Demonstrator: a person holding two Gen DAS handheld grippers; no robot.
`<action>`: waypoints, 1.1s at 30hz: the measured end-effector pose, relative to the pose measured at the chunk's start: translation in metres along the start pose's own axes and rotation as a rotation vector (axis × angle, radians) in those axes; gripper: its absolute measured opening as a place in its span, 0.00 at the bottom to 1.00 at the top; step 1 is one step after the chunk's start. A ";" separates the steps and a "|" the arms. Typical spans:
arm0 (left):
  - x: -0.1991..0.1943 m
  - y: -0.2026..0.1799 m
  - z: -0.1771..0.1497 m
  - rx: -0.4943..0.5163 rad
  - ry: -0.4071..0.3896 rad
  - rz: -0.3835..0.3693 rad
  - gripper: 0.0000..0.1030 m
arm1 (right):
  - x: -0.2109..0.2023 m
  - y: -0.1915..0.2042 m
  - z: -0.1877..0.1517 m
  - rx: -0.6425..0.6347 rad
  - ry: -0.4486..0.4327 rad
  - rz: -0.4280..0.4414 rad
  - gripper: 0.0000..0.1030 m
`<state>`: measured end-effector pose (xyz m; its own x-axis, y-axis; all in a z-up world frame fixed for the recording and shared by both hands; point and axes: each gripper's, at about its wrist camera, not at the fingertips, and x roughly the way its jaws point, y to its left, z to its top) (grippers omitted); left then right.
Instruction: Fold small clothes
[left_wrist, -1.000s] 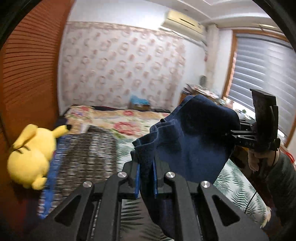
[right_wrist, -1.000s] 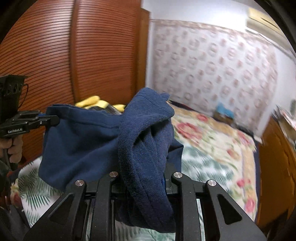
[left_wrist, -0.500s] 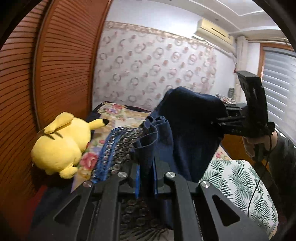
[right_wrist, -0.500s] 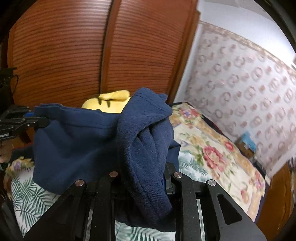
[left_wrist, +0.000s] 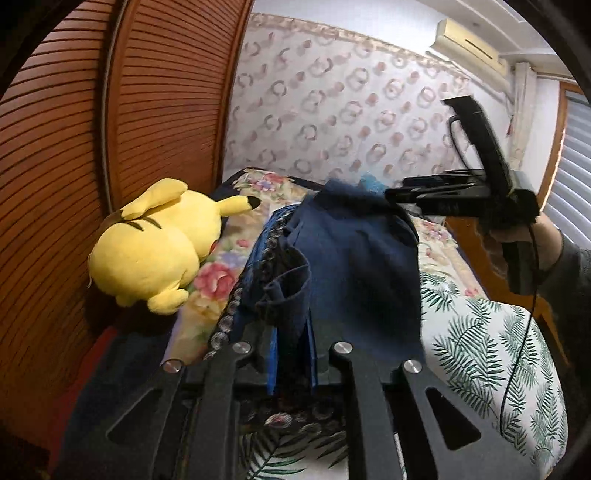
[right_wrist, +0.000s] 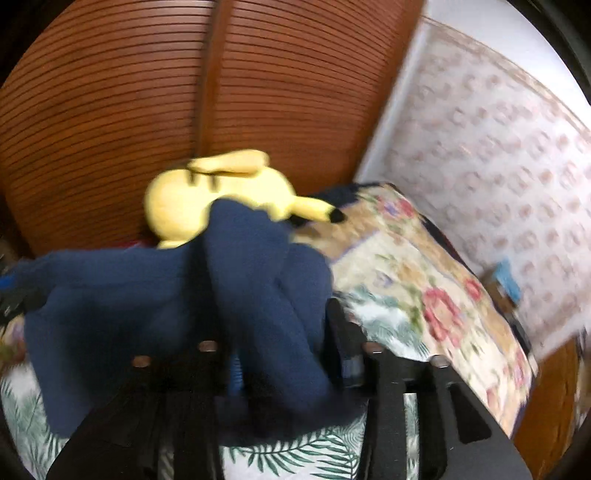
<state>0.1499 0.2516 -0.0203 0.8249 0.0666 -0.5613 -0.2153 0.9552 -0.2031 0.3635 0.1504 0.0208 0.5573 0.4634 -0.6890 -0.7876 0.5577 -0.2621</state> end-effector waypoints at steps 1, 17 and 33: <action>-0.002 -0.001 0.001 0.003 0.002 0.003 0.11 | -0.001 -0.004 0.001 0.019 -0.003 -0.011 0.48; -0.058 -0.052 0.002 0.130 -0.067 -0.057 0.53 | -0.126 0.007 -0.094 0.255 -0.122 -0.043 0.52; -0.086 -0.152 -0.030 0.252 -0.071 -0.163 0.54 | -0.257 0.028 -0.216 0.478 -0.220 -0.205 0.78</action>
<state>0.0956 0.0922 0.0348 0.8742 -0.0816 -0.4786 0.0516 0.9958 -0.0754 0.1414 -0.1015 0.0447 0.7685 0.4167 -0.4856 -0.4791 0.8777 -0.0052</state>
